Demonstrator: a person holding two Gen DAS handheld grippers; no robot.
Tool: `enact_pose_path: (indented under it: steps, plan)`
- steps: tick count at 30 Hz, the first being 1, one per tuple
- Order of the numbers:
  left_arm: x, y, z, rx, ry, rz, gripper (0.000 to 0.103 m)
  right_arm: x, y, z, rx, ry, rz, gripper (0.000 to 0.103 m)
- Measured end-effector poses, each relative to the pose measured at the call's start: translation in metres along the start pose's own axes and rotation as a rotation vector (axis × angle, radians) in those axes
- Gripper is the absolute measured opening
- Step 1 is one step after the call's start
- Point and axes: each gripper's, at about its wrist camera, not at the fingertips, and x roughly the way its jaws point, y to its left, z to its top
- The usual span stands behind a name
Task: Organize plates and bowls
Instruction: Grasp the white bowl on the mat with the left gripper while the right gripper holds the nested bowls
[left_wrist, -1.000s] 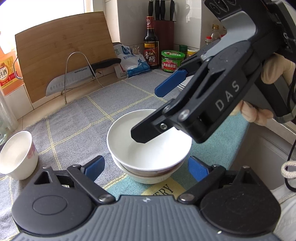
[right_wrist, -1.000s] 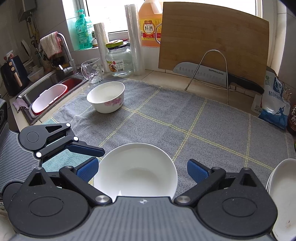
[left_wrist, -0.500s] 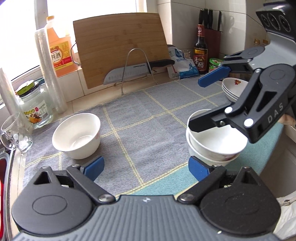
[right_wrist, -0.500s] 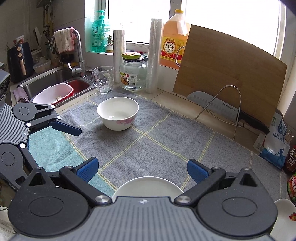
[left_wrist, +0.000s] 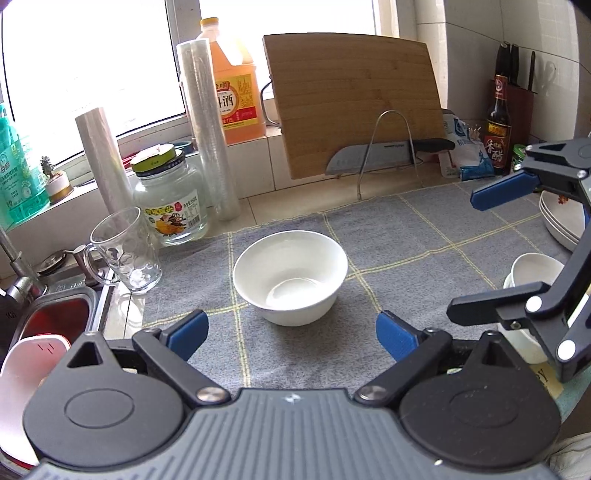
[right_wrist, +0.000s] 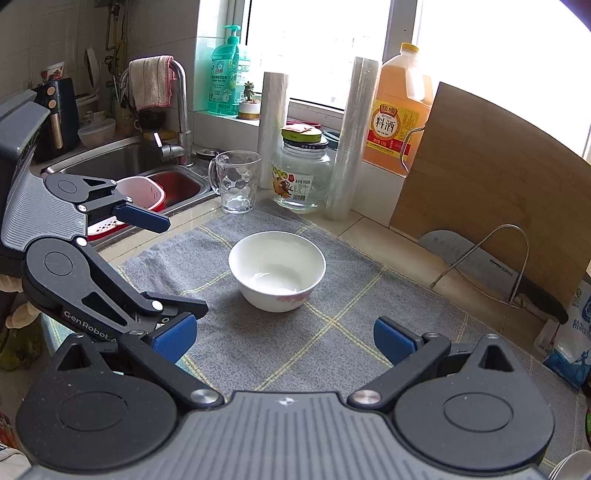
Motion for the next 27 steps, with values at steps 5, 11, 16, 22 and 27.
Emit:
enact_pose_path:
  steps: [5, 11, 16, 22, 27]
  plan:
    - [0.02, 0.026, 0.007, -0.033, 0.019, -0.006, 0.097, 0.025, 0.005, 0.009, 0.022, 0.003, -0.004, 0.103]
    - [0.047, 0.046, 0.017, -0.015, 0.034, -0.002, 0.097, 0.053, 0.01, 0.015, 0.071, 0.045, -0.007, 0.103]
    - [0.073, 0.058, 0.025, -0.024, 0.064, -0.062, 0.097, 0.068, 0.012, 0.015, 0.124, 0.059, 0.007, 0.103]
    - [0.103, 0.058, 0.034, 0.028, 0.106, -0.109, 0.095, 0.087, 0.014, 0.019, 0.136, 0.058, -0.074, 0.103]
    - [0.121, 0.059, 0.039, 0.066, 0.128, -0.152, 0.089, 0.102, 0.014, 0.021, 0.167, 0.069, -0.105, 0.103]
